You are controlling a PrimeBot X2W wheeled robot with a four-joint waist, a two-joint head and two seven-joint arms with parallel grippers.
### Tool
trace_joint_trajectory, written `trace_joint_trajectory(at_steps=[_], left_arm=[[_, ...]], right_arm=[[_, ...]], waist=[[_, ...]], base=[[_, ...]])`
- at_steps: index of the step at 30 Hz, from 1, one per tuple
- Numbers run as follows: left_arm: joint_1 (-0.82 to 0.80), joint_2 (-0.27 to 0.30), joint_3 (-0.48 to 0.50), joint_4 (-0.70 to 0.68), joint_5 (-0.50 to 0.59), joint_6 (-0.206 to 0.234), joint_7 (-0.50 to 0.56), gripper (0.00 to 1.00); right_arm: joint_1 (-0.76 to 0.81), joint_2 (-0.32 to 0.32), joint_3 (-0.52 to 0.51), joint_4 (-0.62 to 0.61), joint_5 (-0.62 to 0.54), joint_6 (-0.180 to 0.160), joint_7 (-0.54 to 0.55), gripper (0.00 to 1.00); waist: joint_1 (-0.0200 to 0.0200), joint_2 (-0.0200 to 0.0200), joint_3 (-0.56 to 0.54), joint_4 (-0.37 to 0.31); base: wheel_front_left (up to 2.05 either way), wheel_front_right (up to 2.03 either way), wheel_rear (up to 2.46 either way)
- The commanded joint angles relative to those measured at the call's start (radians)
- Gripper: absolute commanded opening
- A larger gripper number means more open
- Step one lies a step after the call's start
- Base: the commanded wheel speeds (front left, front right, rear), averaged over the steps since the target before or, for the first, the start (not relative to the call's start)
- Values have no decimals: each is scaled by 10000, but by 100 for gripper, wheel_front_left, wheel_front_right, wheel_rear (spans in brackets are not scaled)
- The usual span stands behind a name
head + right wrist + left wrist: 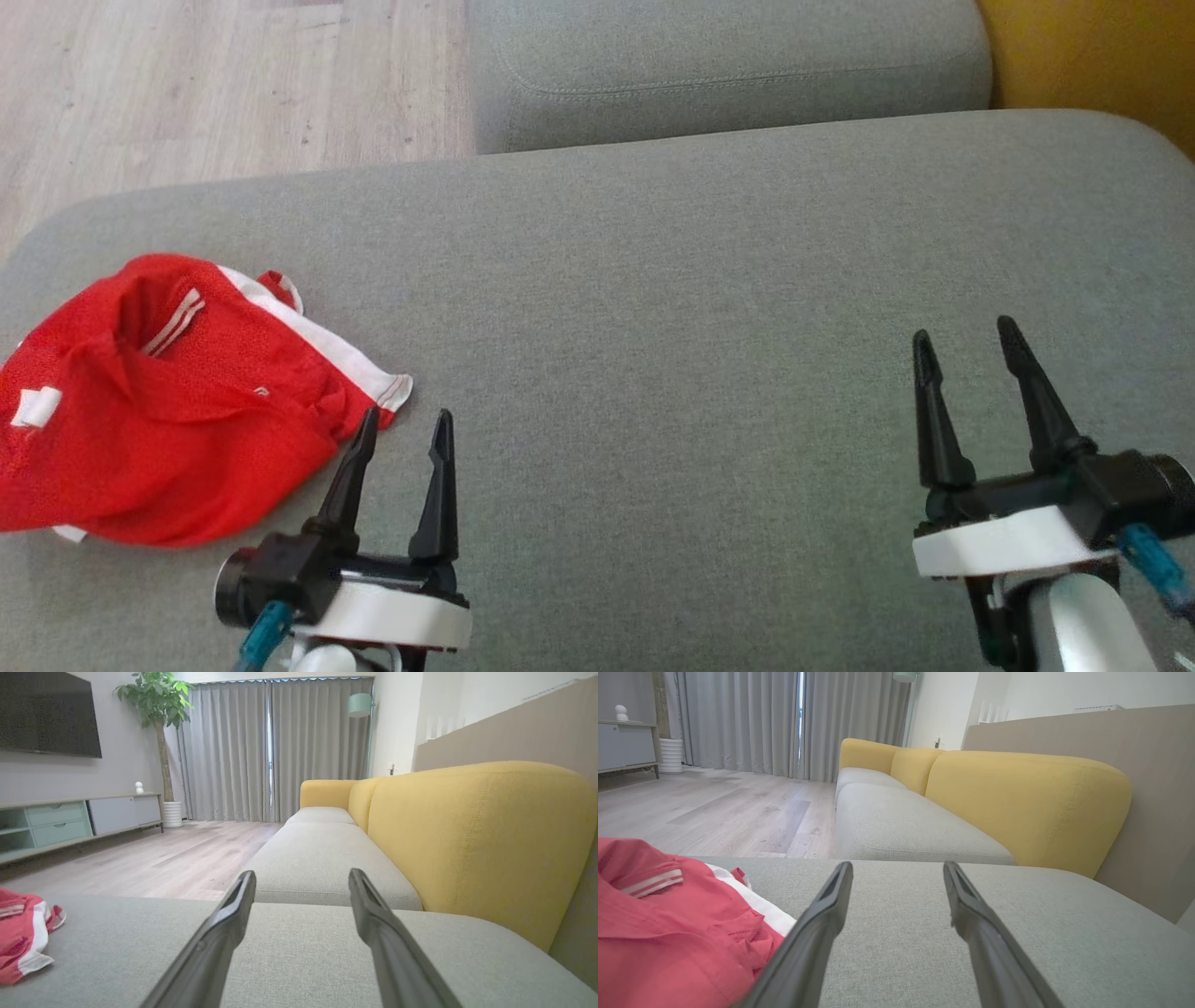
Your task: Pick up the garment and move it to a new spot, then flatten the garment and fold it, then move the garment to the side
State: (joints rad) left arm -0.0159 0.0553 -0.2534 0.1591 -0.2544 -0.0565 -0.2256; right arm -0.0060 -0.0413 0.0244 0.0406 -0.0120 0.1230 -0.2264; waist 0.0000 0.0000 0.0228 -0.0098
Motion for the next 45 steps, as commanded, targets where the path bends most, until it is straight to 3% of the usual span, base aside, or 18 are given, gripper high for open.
trace_joint_trajectory(at_steps=[1,5,14,25,45], left_arm=[[-439,-20,392,-251,20,-90,-195,100],[-363,-45,433,25,-239,-201,-342,100],[-442,-49,196,869,-795,18,-362,100],[-552,-50,141,914,-877,136,-362,100],[-413,-50,813,939,-492,93,-362,100]], right_arm=[[-79,-85,240,-324,261,73,-186,100],[72,-88,360,31,672,76,-334,100],[120,-89,341,631,1274,77,-354,100],[58,-89,338,796,1458,77,-354,100],[139,-89,882,908,1440,77,-354,100]], waist=[[0,0,-17,2],[0,0,-68,-4],[0,0,-129,-35],[0,0,-237,98],[0,0,-175,2705]], base=[[0,0,0],[0,0,0],[0,0,0],[0,0,0],[0,0,0]])
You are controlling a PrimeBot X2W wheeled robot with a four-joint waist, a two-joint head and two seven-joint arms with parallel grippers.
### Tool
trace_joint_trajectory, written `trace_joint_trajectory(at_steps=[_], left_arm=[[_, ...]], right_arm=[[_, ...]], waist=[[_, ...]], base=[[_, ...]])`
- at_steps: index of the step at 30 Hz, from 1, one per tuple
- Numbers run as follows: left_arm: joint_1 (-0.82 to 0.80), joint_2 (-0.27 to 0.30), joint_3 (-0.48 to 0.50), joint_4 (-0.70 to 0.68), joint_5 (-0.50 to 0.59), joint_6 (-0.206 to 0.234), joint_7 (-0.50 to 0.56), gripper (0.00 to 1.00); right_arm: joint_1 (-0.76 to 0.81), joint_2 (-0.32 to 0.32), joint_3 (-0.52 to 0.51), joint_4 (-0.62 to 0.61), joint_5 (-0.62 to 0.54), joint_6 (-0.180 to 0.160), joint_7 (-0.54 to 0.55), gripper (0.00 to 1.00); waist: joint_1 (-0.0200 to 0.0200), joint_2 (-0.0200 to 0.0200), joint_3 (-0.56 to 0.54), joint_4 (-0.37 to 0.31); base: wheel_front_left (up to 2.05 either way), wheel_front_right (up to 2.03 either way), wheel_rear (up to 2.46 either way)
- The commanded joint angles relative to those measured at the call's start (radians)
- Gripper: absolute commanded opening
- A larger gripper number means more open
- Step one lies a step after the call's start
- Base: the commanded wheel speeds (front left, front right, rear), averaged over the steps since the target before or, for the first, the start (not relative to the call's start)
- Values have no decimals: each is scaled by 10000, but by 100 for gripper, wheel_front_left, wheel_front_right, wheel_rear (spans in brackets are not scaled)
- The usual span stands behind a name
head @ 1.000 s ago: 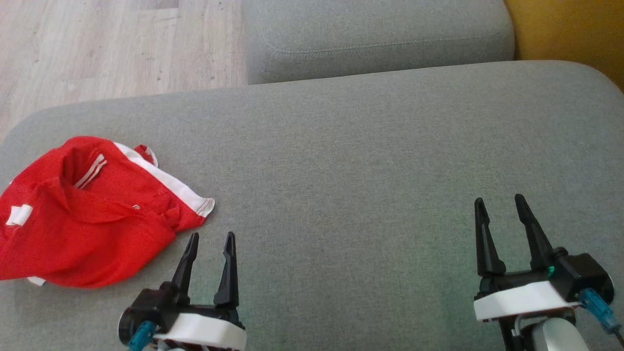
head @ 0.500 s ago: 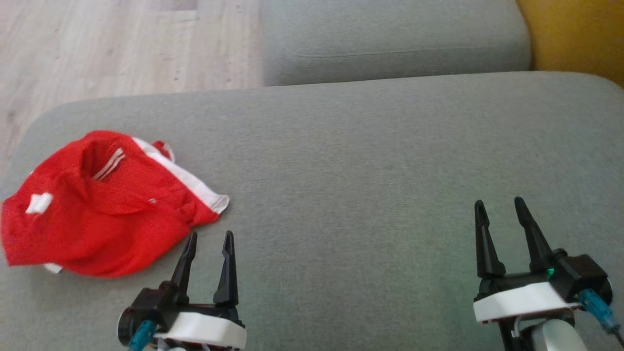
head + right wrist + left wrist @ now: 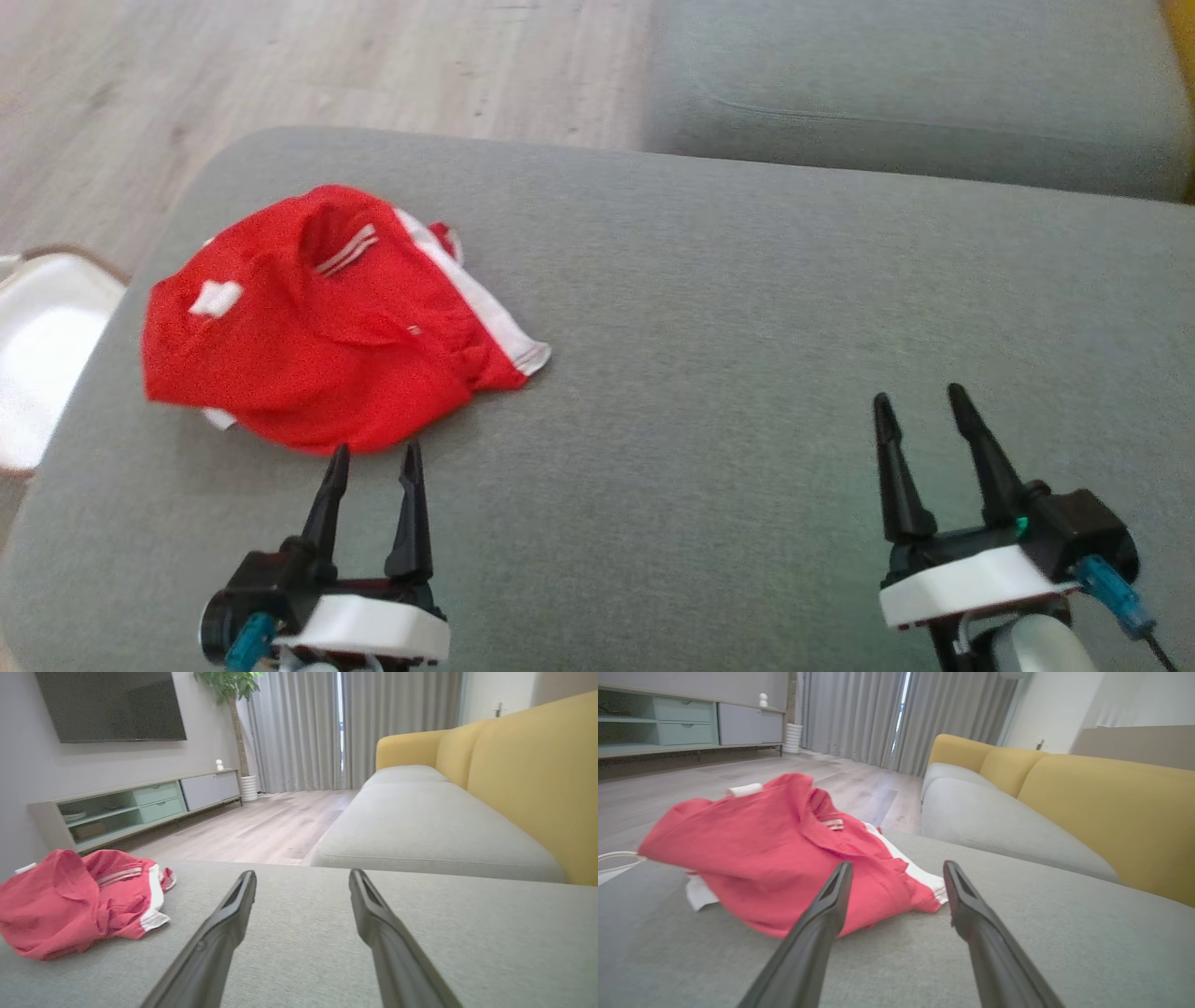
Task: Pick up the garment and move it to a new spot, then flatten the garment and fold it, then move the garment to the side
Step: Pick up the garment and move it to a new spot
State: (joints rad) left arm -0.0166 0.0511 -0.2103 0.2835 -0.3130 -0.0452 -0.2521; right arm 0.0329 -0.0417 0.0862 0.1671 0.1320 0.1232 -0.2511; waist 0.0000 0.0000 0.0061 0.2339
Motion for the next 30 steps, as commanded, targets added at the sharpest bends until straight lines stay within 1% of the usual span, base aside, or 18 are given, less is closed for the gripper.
trace_joint_trajectory(at_steps=[1,6,15,20,26,28,30], left_arm=[[-384,-8,407,-305,115,-22,-97,100],[-276,-8,531,-356,165,-5,-97,100],[-156,-8,709,-437,247,-34,-97,100],[-118,-9,826,-495,239,-38,-97,100],[-390,47,1312,-626,327,-81,-97,100],[-718,225,1484,-627,431,-137,-97,100],[-1193,575,1672,-598,562,-203,-97,100]], right_arm=[[-240,-85,332,-370,14,75,-107,100],[-183,-85,626,-382,93,75,-107,100],[-131,-85,776,-292,242,75,-107,100],[-168,-85,849,-283,234,75,-107,100],[-391,-85,912,-331,91,75,-107,100],[-527,-85,852,-361,-17,75,-107,100],[-671,-85,796,-402,-135,75,-107,100]], waist=[[0,0,-28,392],[0,0,-109,966],[0,0,-165,1509],[0,0,-98,1546],[0,0,361,1331],[0,0,602,1244],[0,0,882,1135]], base=[[0,0,0],[0,0,0],[0,0,0],[0,0,0],[0,0,0],[0,0,0],[0,0,0]])
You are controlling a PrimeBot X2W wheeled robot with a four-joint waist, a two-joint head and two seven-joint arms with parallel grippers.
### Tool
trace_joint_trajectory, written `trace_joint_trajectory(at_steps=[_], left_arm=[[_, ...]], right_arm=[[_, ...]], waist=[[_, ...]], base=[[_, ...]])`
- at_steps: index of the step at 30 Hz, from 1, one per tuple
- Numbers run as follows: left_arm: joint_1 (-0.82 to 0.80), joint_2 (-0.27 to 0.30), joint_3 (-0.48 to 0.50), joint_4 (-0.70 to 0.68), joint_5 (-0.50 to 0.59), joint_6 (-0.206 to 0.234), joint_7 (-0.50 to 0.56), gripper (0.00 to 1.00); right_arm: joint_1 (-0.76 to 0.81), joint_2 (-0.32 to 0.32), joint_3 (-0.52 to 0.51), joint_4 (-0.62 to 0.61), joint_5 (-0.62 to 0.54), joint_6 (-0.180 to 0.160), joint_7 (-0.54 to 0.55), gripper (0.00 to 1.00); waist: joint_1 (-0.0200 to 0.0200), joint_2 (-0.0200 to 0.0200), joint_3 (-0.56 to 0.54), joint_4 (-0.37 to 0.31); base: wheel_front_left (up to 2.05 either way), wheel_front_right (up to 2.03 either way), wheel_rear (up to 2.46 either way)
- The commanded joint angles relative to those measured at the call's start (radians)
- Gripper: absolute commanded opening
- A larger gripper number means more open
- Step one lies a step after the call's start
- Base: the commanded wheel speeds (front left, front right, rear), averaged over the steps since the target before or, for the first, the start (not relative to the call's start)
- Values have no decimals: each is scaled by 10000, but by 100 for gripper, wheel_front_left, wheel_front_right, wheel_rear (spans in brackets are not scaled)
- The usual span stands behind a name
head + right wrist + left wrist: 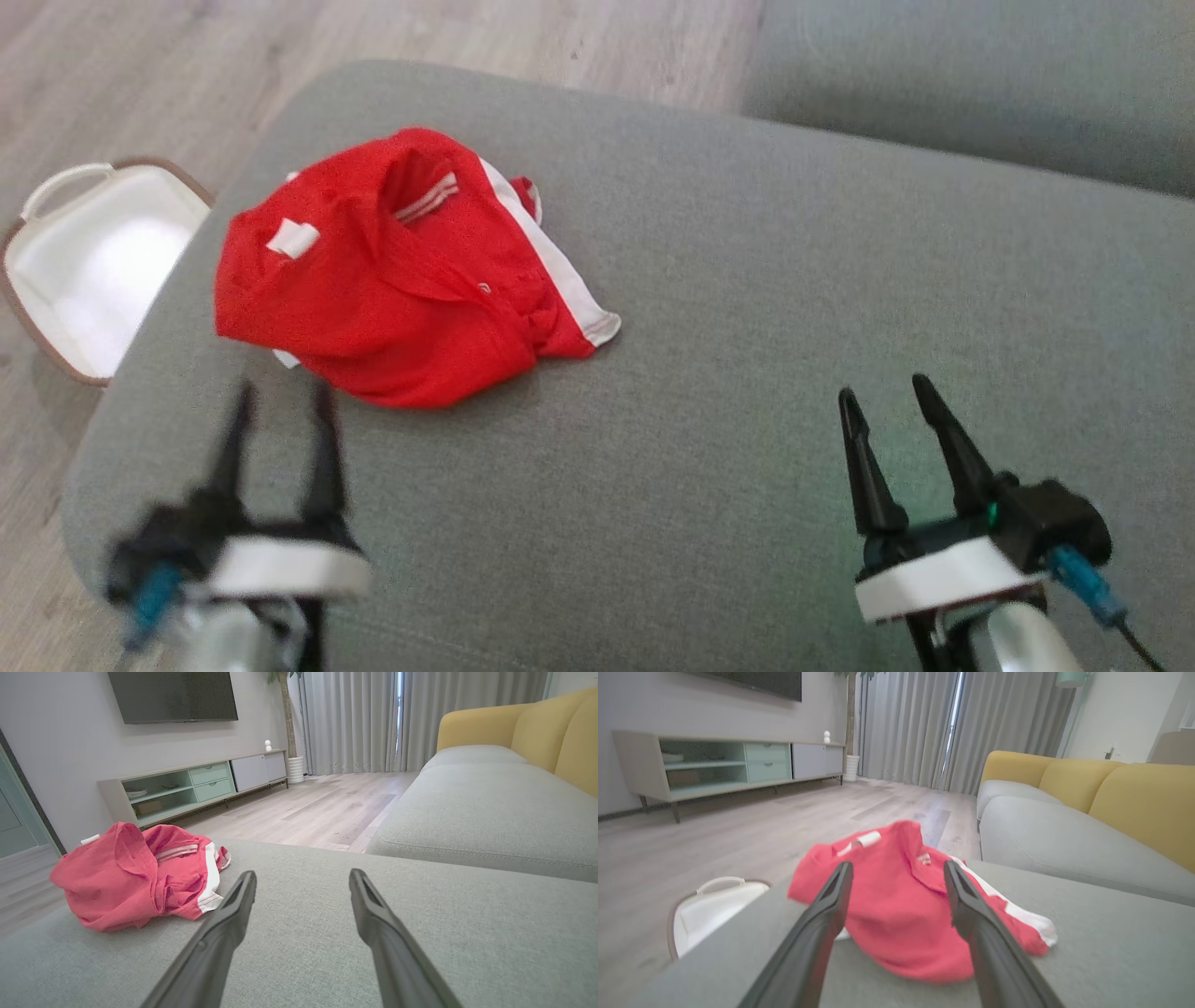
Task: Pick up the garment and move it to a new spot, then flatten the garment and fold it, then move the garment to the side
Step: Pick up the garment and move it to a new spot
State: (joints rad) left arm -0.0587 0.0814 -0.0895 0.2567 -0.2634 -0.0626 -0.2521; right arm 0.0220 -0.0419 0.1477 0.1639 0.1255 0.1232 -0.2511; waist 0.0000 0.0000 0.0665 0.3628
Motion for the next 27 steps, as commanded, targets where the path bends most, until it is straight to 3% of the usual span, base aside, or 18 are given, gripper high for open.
trace_joint_trajectory(at_steps=[1,6,13,20,27], left_arm=[[-1060,493,585,-295,90,-66,-97,100],[-2951,1766,884,118,96,-330,525,100],[-5818,3306,-334,1839,320,-646,2856,100],[-7734,4182,-3008,3778,-1602,-677,5385,100],[-8425,4571,-4092,4684,-2631,-679,5777,100]], right_arm=[[-654,-83,172,-397,-132,75,-107,100],[-1130,-83,119,-550,-454,75,-107,100],[-1583,-83,-63,-732,-898,75,-107,100],[-1925,-83,-161,-821,-1178,75,-107,100],[-1993,-83,-212,-941,-1252,75,-107,100]], waist=[[0,0,458,-225],[0,0,1274,-449],[0,0,2201,-615],[0,0,2844,-947],[0,0,3096,-1201]], base=[[0,0,0],[0,0,0],[0,0,0],[0,0,0],[0,0,0]])
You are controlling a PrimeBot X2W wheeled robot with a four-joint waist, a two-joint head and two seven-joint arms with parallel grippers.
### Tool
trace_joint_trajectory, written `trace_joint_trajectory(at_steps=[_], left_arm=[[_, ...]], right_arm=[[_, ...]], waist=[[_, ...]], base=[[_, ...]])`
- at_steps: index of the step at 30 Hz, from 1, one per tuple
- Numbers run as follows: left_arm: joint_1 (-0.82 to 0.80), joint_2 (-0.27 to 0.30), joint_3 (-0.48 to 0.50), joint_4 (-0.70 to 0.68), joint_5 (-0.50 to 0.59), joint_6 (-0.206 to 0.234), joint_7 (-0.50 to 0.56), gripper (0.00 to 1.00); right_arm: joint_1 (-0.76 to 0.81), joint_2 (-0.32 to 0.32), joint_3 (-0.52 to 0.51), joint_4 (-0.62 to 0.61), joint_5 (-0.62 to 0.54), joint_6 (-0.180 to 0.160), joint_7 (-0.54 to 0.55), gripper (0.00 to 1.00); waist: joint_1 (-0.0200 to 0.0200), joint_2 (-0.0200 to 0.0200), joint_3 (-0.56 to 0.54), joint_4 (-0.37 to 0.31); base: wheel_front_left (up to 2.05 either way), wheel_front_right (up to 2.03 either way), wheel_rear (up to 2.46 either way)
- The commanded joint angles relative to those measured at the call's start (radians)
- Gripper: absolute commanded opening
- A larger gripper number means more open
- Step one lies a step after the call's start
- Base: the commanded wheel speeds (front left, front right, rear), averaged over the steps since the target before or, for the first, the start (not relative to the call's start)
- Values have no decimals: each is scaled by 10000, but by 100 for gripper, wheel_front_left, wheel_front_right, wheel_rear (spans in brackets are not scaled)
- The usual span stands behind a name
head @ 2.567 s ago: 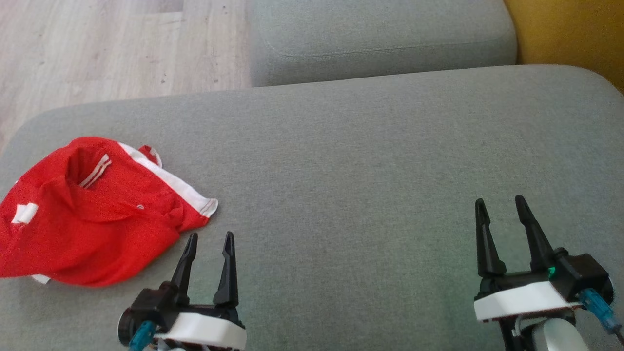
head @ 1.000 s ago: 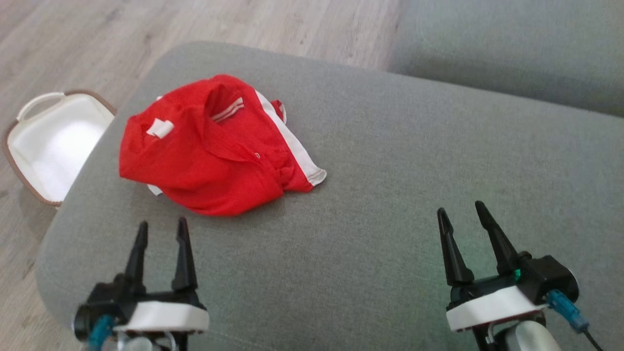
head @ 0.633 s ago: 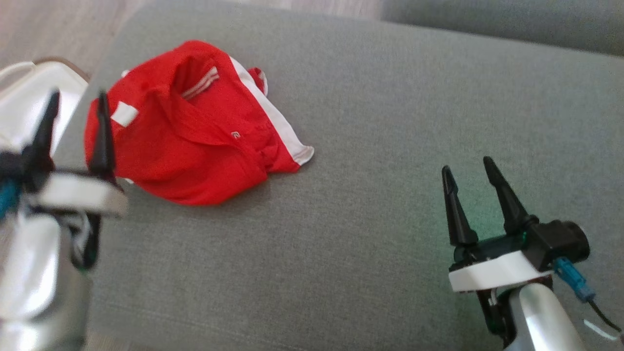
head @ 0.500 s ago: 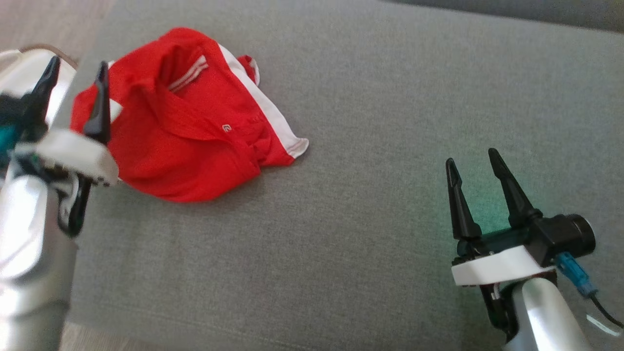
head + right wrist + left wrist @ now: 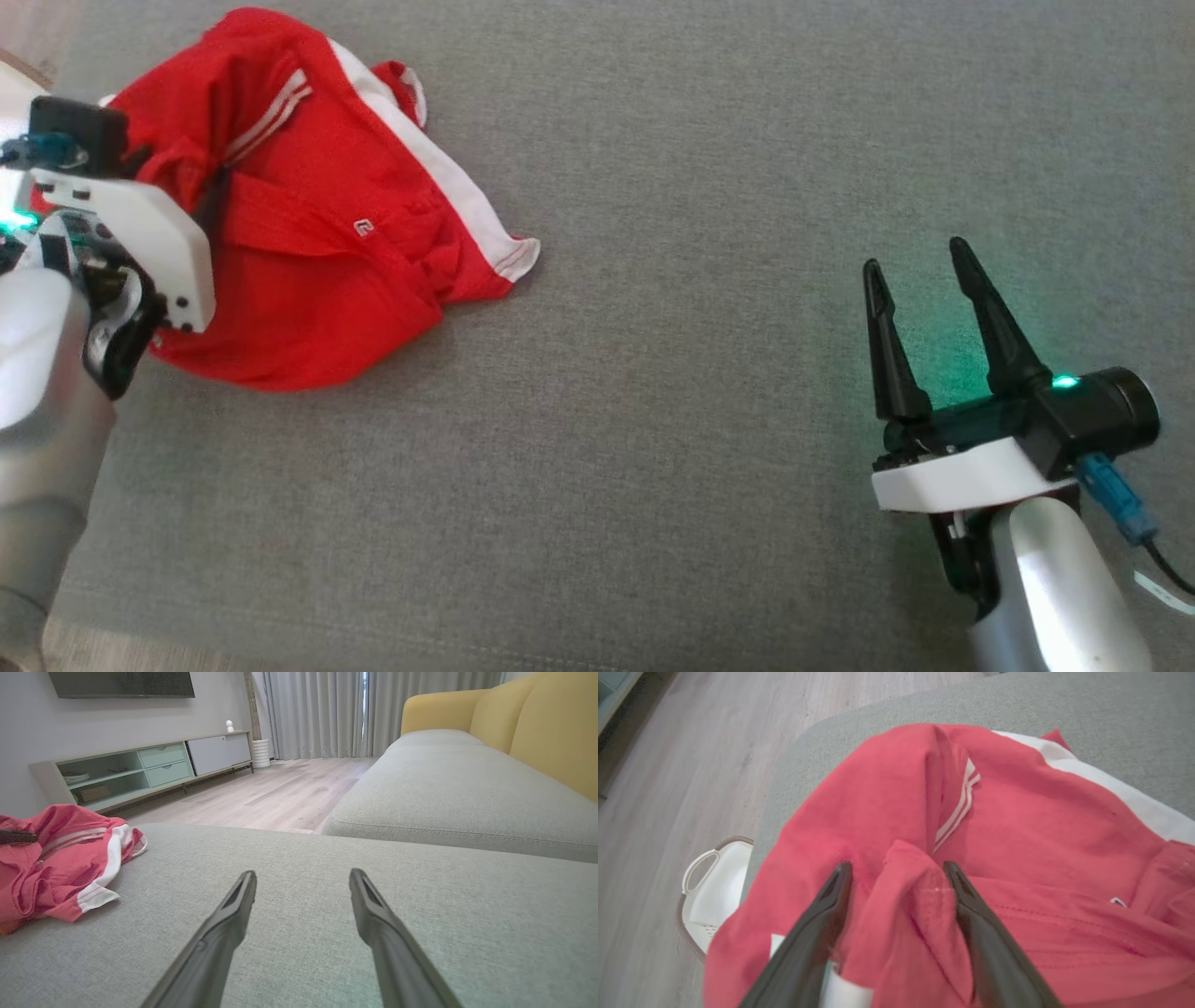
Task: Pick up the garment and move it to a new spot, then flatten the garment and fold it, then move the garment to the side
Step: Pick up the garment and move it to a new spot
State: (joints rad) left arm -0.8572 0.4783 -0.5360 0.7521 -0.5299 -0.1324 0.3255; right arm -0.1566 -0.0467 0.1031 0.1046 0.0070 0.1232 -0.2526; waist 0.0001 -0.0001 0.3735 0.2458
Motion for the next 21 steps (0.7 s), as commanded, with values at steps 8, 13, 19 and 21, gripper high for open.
trace_joint_trajectory(at_steps=[8,13,19,21], left_arm=[[-923,507,-521,898,-722,18,199,100],[-1022,441,-857,1316,-1289,18,328,0],[-1487,663,-815,1533,-1314,19,-1222,0],[-1720,715,-667,1498,-1224,71,-2138,0]], right_arm=[[-204,-35,134,-522,-193,75,-92,100],[-199,-35,62,-558,-180,75,-92,100],[-202,-35,99,-491,-61,75,-92,100],[-174,-35,55,-473,58,75,-92,100]], waist=[[-1,1,215,-206],[-1,1,235,-245],[-1,1,11,-335],[-1,1,-137,-355]], base=[[0,0,0],[0,0,0],[0,0,0],[0,0,0]])
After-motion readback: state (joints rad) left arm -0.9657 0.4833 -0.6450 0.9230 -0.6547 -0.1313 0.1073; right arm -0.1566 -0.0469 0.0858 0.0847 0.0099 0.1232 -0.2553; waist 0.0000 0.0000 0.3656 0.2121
